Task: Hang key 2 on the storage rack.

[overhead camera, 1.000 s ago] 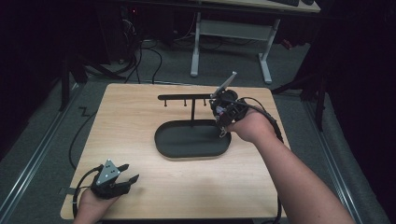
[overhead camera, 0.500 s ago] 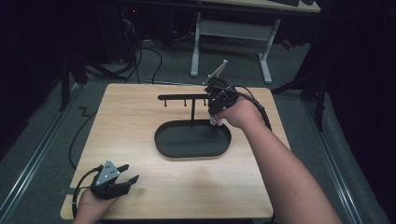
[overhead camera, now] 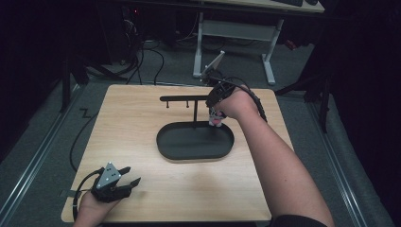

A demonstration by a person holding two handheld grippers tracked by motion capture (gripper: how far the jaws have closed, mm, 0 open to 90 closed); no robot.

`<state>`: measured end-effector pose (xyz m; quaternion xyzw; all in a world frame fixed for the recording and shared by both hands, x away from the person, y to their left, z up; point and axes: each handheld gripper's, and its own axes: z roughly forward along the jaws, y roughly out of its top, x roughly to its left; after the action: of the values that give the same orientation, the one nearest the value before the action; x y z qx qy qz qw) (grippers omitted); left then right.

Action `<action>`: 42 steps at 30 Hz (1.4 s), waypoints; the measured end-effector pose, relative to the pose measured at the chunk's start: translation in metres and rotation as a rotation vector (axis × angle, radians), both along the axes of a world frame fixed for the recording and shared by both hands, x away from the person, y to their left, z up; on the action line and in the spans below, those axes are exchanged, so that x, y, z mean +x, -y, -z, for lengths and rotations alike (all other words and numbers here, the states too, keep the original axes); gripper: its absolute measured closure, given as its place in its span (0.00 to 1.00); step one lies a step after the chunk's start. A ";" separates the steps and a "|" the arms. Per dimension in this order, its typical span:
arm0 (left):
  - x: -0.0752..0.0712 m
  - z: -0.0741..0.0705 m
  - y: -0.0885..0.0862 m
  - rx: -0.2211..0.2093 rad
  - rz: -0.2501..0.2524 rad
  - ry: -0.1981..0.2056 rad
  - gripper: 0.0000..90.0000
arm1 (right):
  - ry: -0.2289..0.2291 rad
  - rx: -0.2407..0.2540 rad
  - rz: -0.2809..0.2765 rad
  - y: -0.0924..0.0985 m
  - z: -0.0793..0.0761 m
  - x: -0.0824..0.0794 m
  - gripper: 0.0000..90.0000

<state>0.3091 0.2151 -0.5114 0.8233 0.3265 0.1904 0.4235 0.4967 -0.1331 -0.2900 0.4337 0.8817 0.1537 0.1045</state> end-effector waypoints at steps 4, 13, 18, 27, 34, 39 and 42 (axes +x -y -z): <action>-0.001 0.000 0.000 0.010 0.005 0.002 0.48 | -0.004 0.000 0.014 -0.002 0.001 0.005 0.95; -0.002 -0.001 0.000 0.011 0.009 0.002 0.48 | 0.011 0.003 0.014 -0.008 0.001 0.018 0.95; -0.002 -0.001 -0.001 0.006 0.008 0.007 0.48 | 0.015 0.007 0.026 -0.012 0.001 0.025 0.95; -0.003 -0.001 -0.001 0.004 0.007 0.006 0.48 | 0.041 0.000 0.040 -0.008 0.000 0.036 0.95; -0.004 -0.001 0.000 0.016 0.014 0.004 0.48 | 0.034 0.001 0.051 0.000 0.004 0.033 0.95; -0.005 0.000 0.002 0.019 0.018 0.007 0.48 | 0.026 0.011 0.059 0.008 0.014 0.028 0.95; -0.005 0.000 0.003 0.023 0.024 0.002 0.48 | 0.023 0.027 0.060 0.011 0.021 0.026 0.95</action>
<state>0.3042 0.2126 -0.5113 0.8317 0.3140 0.1900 0.4166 0.5226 -0.1438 -0.3105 0.4594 0.8649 0.1674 0.1131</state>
